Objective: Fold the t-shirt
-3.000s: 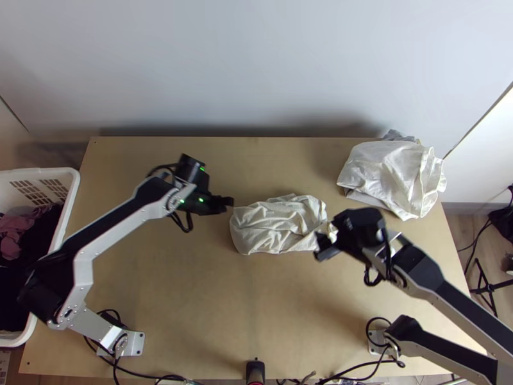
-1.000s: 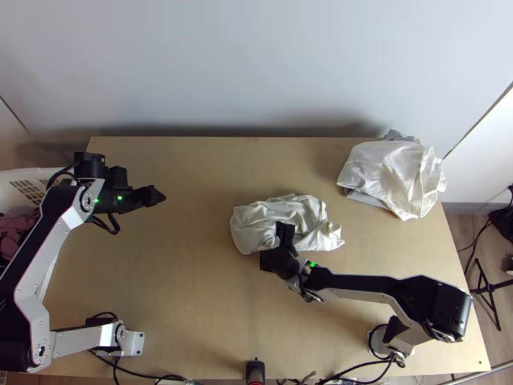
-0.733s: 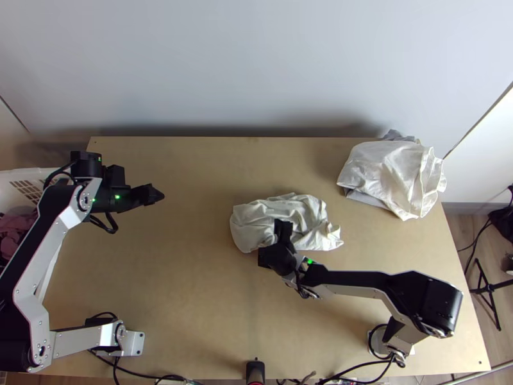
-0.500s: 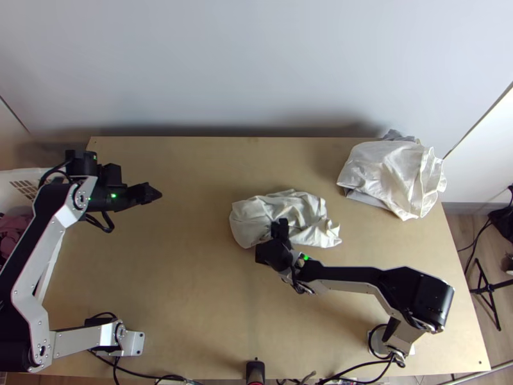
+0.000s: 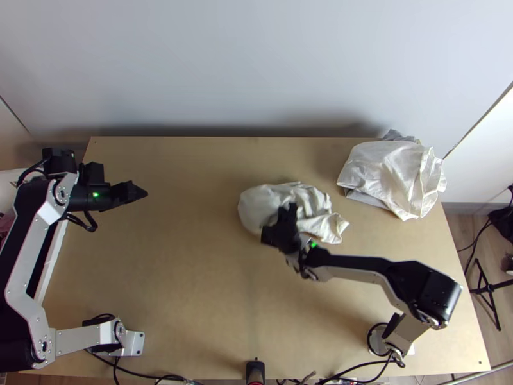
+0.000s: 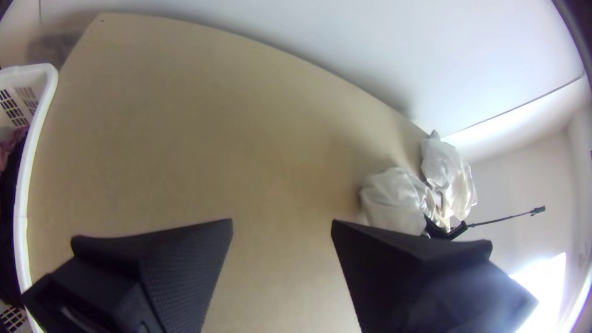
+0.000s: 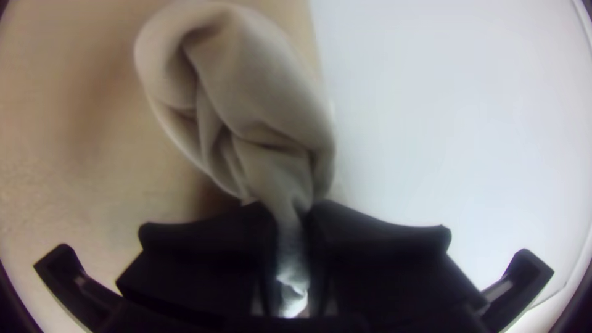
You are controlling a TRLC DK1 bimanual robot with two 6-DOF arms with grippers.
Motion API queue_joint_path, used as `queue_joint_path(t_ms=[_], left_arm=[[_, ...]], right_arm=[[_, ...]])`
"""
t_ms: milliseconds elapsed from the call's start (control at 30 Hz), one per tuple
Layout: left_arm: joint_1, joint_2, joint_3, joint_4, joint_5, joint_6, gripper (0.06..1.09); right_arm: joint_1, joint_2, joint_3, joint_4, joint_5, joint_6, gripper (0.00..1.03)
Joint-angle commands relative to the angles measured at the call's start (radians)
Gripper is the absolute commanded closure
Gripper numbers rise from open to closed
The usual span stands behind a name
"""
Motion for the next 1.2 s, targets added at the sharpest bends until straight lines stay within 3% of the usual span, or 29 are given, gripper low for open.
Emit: queue_joint_path(t_ms=[0, 400, 567, 867, 967, 1167], left_arm=[[0.028, -0.006, -0.032, -0.038, 0.017, 0.04, 0.29], [0.04, 0.014, -0.018, -0.03, 0.015, 0.008, 0.29], [0.04, 0.011, -0.011, -0.03, 0.015, -0.009, 0.29], [0.034, 0.01, 0.022, -0.03, 0.003, -0.05, 0.29], [0.034, 0.017, 0.02, -0.027, -0.008, -0.066, 0.29], [0.031, 0.019, 0.022, -0.019, -0.031, -0.095, 0.29]], right_arm=[[-0.16, -0.052, 0.093, 0.055, -0.003, -0.028, 1.0], [-0.41, -0.098, 0.368, 0.029, -0.003, 0.07, 1.0], [-0.534, -0.085, 0.552, -0.121, -0.003, 0.253, 1.0], [-0.669, -0.083, 0.659, -0.292, -0.011, 0.577, 1.0], [-0.723, -0.051, 0.722, -0.318, -0.031, 0.644, 1.0], [-0.855, 0.009, 0.88, -0.336, -0.069, 0.655, 1.0]])
